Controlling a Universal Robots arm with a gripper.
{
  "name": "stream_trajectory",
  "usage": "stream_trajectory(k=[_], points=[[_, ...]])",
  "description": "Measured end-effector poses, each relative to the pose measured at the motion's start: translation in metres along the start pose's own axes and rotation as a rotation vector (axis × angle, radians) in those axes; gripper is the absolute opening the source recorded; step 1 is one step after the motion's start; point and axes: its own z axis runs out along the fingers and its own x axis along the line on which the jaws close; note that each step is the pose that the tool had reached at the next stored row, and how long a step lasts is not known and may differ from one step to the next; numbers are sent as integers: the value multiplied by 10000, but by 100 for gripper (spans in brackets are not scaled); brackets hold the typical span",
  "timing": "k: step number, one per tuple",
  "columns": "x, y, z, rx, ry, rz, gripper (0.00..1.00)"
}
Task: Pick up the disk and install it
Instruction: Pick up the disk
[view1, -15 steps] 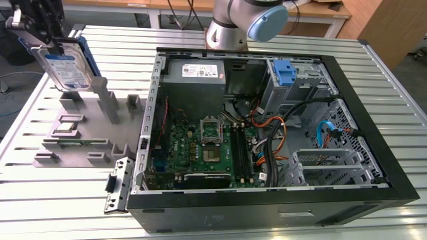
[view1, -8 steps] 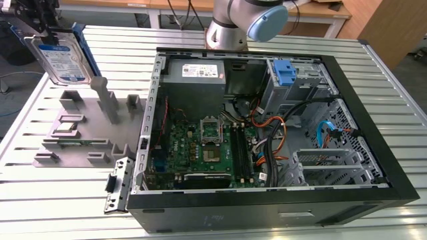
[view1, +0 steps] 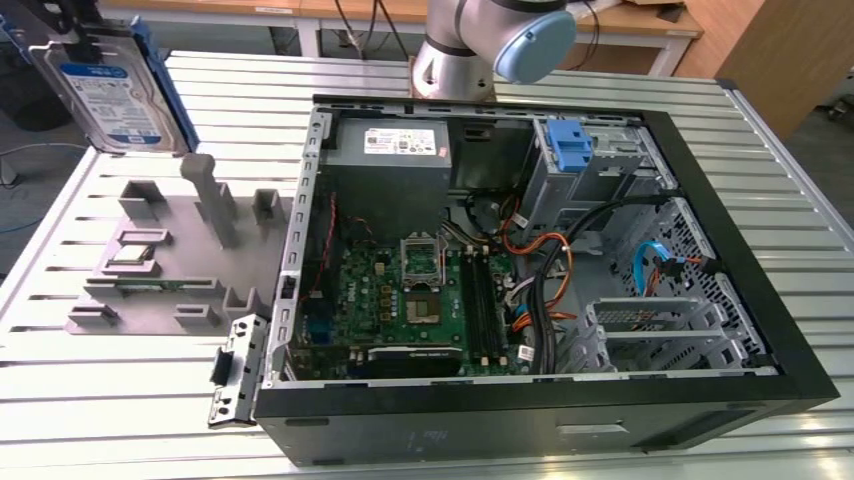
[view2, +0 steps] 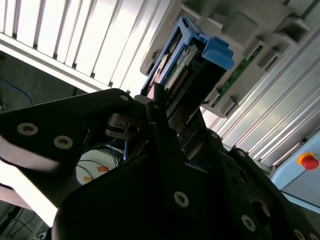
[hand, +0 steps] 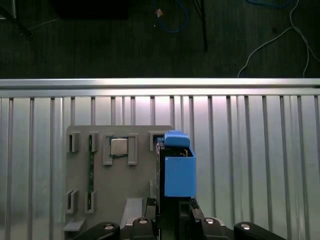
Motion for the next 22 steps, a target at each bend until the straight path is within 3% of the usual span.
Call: stream_trajectory(k=[4, 13, 22], points=[[-8, 5, -108, 0, -1, 0, 35], [-10, 6, -134, 0, -1, 0, 35], [-20, 13, -268, 2, -2, 0, 35]])
